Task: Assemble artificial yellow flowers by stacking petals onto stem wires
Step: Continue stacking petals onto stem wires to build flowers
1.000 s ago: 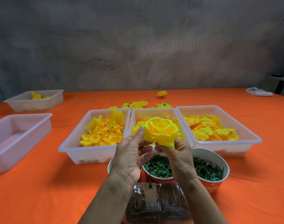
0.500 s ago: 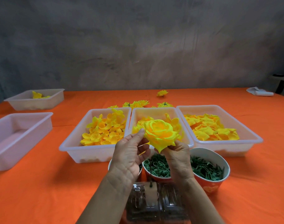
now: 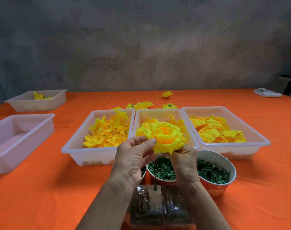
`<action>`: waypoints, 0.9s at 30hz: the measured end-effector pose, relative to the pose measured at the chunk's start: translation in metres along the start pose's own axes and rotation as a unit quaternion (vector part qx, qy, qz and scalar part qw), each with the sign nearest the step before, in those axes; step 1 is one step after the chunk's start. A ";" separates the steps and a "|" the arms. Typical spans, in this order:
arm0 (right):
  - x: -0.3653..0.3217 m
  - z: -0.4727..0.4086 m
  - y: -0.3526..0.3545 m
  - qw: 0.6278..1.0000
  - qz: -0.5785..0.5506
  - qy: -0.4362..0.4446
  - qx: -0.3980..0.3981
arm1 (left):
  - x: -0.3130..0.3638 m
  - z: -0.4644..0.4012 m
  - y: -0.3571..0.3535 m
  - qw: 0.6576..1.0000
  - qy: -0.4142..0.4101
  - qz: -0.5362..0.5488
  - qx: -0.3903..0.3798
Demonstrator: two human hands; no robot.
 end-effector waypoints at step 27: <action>-0.007 0.001 0.003 0.996 0.063 0.060 0.000 | 0.004 0.001 0.006 0.994 -0.074 -0.083 0.017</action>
Point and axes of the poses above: each hand's wrist, its own z-axis away from the middle knuckle, its own y-axis out of the back of the hand, x = y × z, the point moved 6 cm from there along -z, towards the middle knuckle, and after that the axes turned 11 degrees about -x, right-handed, at the moved point
